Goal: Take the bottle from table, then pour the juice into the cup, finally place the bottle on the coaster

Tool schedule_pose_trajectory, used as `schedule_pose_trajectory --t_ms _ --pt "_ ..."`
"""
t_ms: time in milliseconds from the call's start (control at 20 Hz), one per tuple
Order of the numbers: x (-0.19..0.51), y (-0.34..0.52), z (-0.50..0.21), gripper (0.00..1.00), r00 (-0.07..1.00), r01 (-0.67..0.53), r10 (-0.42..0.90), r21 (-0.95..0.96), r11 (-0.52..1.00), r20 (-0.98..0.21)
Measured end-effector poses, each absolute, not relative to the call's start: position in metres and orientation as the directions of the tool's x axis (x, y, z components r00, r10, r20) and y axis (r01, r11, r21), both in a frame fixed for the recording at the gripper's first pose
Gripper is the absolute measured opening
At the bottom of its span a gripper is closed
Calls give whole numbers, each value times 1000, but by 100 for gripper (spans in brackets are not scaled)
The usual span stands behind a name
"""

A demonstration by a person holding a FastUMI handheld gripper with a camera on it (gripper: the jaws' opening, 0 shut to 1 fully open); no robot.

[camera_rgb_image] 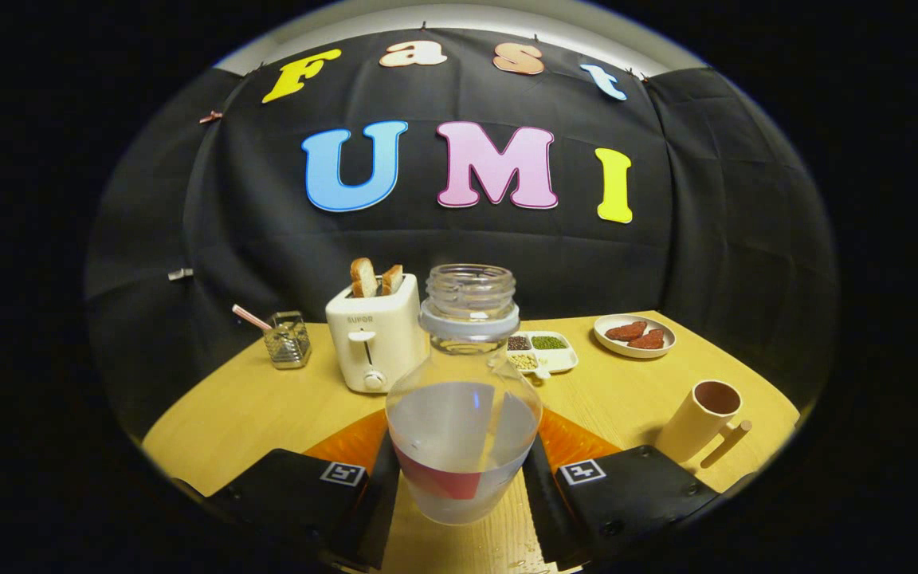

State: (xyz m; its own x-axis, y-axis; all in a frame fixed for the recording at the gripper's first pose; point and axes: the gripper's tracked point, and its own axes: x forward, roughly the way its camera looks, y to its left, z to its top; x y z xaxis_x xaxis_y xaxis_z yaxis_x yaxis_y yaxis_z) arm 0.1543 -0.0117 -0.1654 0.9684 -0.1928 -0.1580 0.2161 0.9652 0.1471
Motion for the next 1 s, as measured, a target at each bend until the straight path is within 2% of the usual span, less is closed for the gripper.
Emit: schedule_pose_trajectory --t_ms 200,500,700,1000 --pt "144 -19 -134 73 980 173 -133 312 934 -146" --pt "127 -55 -104 73 986 160 -117 489 857 -117" --pt "124 -84 -99 73 986 163 -115 635 755 -117" --pt "129 -127 -127 73 974 225 -135 801 554 -181"
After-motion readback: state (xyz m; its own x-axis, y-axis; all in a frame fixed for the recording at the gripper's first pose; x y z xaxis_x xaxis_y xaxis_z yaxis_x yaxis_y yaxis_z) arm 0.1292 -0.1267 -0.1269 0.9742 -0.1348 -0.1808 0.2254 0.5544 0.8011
